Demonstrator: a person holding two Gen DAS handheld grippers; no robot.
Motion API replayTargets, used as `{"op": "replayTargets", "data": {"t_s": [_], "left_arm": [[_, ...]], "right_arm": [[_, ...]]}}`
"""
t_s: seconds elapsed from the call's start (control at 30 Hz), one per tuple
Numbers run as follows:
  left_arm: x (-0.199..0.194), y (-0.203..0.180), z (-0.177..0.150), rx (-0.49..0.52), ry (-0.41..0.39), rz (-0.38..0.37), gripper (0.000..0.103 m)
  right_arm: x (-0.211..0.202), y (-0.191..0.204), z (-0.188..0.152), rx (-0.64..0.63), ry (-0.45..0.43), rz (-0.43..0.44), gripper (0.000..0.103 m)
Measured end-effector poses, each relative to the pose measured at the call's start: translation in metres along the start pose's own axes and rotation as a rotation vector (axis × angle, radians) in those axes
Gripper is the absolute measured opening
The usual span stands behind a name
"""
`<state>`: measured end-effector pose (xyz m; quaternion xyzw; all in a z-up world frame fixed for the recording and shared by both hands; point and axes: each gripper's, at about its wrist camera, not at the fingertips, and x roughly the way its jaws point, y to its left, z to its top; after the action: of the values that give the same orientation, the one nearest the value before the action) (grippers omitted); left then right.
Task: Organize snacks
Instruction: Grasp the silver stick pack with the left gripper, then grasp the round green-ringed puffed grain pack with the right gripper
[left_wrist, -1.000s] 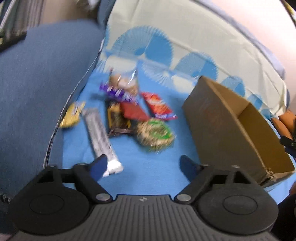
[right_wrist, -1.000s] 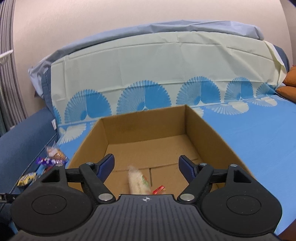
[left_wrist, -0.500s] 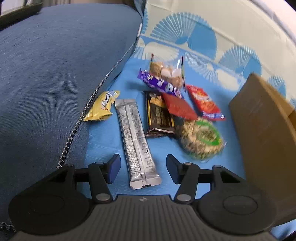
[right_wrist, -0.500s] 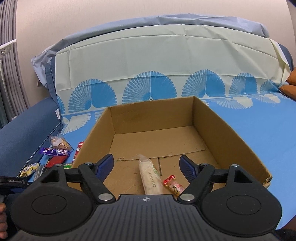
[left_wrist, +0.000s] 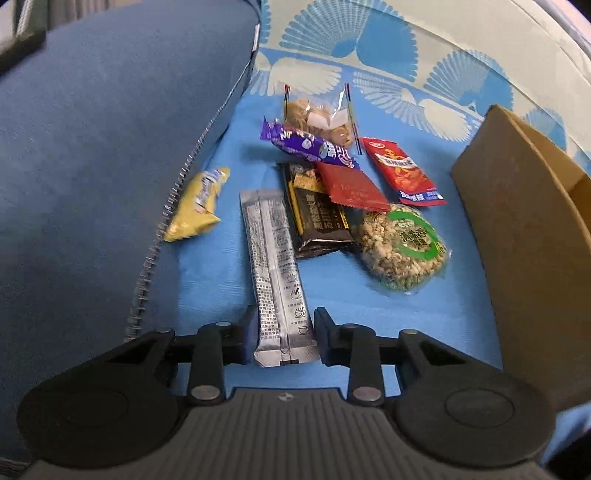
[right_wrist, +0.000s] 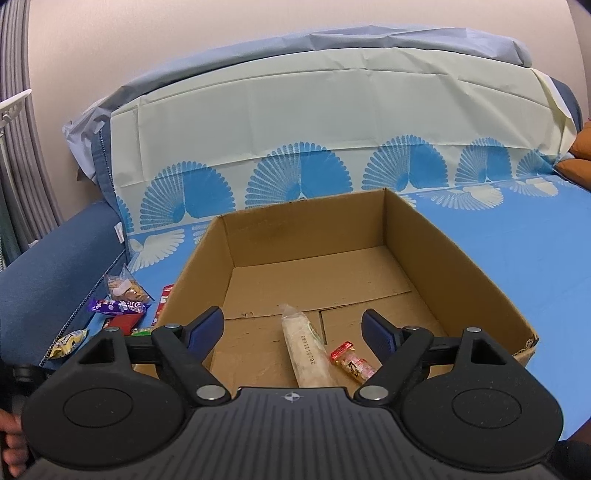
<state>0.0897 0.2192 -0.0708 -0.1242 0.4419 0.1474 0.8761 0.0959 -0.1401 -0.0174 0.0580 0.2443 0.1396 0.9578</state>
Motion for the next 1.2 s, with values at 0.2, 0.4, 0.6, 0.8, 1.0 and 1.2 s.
{"op": "replayTargets", "data": {"t_s": [0.2,0.4,0.6,0.8,1.0,1.2], "left_arm": [[-0.015,0.026,-0.015,-0.015,0.069,-0.134,0.036],[0.001,0.022,-0.013,-0.046,0.105,-0.094,0.037],[0.006,0.015,-0.014,0.007,0.113,-0.089,0.043],[0.005,0.022,-0.015,-0.046,0.099,-0.11,0.031],[0.001,0.027,-0.015,-0.07,0.08,-0.145,0.031],[0.002,0.03,-0.015,-0.083,0.08,-0.157,0.031]], "right_arm": [[0.002,0.009,-0.002,-0.053,-0.002,0.016,0.083],[0.006,0.032,-0.006,-0.165,0.009,0.043,0.083],[0.01,0.038,-0.006,-0.183,0.021,0.045,0.083],[0.008,0.049,-0.005,-0.22,0.0,0.048,0.083],[-0.001,0.088,0.006,-0.28,-0.032,0.114,0.083],[0.016,0.156,0.02,-0.322,0.01,0.217,0.084]]}}
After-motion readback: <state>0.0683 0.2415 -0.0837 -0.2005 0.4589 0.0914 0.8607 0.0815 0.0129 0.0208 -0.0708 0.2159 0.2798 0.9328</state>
